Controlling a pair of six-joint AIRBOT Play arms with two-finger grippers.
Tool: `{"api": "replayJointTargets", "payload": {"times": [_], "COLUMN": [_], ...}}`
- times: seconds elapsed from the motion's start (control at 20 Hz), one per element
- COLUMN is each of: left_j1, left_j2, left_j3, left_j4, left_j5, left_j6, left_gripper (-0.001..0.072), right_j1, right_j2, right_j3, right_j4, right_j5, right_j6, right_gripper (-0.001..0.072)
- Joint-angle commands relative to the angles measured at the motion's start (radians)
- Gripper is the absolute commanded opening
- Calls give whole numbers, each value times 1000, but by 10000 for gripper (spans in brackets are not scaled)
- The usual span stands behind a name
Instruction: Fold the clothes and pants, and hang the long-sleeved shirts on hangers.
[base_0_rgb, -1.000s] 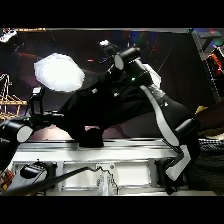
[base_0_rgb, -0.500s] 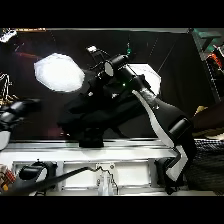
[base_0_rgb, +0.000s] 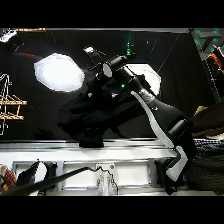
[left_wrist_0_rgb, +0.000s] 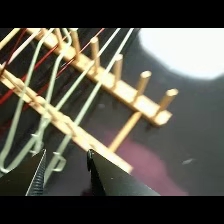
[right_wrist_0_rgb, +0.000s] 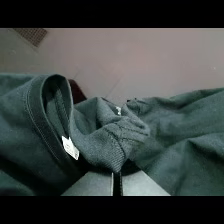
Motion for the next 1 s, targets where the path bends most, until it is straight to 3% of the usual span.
{"api": "replayJointTargets", "payload": {"times": [0.0, 0.15, 0.35, 0.75, 0.85, 0.95], "left_j1": [55, 55, 55, 79, 93, 96], "left_j2": [-214, -379, -504, -587, -603, -619], "left_j3": [124, 226, 311, 365, 365, 365], "left_j4": [-4, 11, 11, 67, 66, 63], "left_j5": [-56, -129, -115, -51, -43, -21], "left_j6": [214, 245, 247, 254, 264, 273], "left_gripper": [276, 275, 275, 273, 225, 225], "right_j1": [1, 1, 1, 1, 1, 1], "right_j2": [-1, -1, -1, -1, -1, -1], "right_j3": [0, 0, 0, 0, 0, 0], "right_j4": [-1, -2, -1, -1, 0, 0], "right_j5": [-16, -23, -25, -31, -29, -29], "right_j6": [-16, -18, -18, -18, -17, -17], "right_gripper": [21, 21, 21, 21, 21, 21]}}
